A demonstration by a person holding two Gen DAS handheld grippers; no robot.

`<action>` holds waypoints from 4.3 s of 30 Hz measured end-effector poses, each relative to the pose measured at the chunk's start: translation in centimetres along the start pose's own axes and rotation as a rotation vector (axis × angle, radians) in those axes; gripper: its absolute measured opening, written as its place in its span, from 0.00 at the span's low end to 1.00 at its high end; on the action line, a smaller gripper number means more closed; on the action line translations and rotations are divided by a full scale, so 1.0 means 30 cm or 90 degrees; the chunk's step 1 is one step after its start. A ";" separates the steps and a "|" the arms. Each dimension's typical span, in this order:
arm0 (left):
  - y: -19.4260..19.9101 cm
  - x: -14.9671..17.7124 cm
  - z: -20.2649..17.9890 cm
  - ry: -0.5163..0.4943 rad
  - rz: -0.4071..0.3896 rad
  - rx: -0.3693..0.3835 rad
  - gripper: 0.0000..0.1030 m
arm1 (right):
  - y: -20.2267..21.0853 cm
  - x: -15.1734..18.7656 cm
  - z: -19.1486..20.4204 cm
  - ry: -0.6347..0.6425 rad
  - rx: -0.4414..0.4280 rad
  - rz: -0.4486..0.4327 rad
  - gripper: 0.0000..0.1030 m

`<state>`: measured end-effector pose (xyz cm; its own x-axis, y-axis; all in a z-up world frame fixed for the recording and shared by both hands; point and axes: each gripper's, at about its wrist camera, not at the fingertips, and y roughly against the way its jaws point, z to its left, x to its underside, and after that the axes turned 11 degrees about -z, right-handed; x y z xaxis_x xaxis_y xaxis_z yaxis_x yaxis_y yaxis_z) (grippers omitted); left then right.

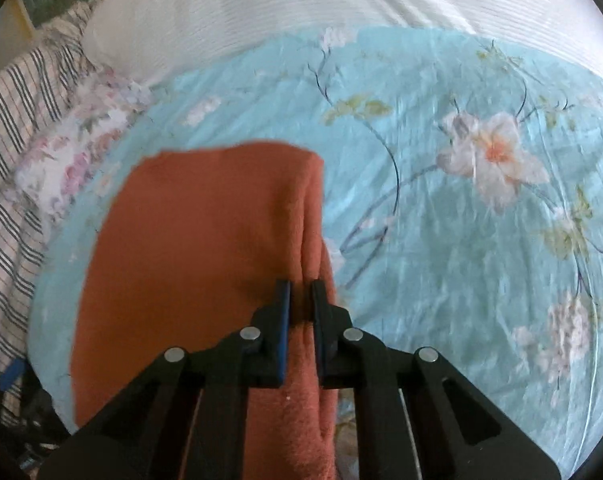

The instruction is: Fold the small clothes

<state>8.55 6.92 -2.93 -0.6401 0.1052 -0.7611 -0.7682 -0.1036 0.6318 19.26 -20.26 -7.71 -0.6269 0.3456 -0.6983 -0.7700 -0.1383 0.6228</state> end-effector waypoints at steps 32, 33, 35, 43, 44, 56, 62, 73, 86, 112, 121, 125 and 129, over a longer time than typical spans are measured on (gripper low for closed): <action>0.071 0.134 -0.025 -0.017 0.029 0.047 0.84 | 0.475 0.443 0.188 0.131 -0.024 0.041 0.83; 0.078 0.131 -0.020 -0.020 0.030 0.049 0.84 | 0.487 0.437 0.192 0.145 -0.014 0.035 0.83; 0.090 0.122 -0.009 -0.024 0.027 0.056 0.84 | 0.506 0.425 0.200 0.162 -0.003 0.025 0.83; 0.192 0.020 0.026 -0.049 -0.055 0.042 0.87 | 0.570 0.355 0.216 0.207 0.021 -0.020 0.90; 0.192 0.011 0.022 -0.049 -0.058 0.041 0.88 | 0.572 0.346 0.214 0.208 0.023 -0.025 0.90; 0.095 0.007 -0.088 -0.085 -0.033 0.048 0.90 | 0.497 0.318 0.172 0.176 0.003 -0.014 0.91; 0.087 -0.003 -0.108 -0.087 -0.045 0.058 0.90 | 0.473 0.309 0.163 0.165 -0.002 -0.008 0.91; 0.072 -0.049 -0.037 -0.015 -0.035 0.037 0.91 | 0.469 0.267 0.167 0.174 -0.017 -0.018 0.91; 0.078 -0.050 -0.065 -0.081 -0.073 0.027 0.91 | 0.457 0.229 0.193 0.191 -0.029 -0.027 0.91; -0.007 -0.040 -0.042 -0.051 -0.016 0.023 0.91 | 0.385 0.194 0.214 0.230 0.007 -0.016 0.91; -0.022 -0.051 -0.038 -0.048 -0.012 0.025 0.91 | 0.357 0.176 0.236 0.246 0.005 -0.006 0.91; -0.023 -0.056 -0.037 -0.045 -0.012 0.022 0.91 | 0.346 0.175 0.248 0.251 0.004 -0.003 0.91; -0.026 -0.063 -0.037 -0.043 -0.013 0.019 0.91 | 0.337 0.174 0.256 0.252 0.005 0.000 0.91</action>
<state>10.38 5.71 -2.15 -0.6225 0.1733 -0.7632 -0.7808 -0.0713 0.6207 9.11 -12.73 -2.34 -0.6248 -0.0393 -0.7798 -0.7705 -0.1309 0.6239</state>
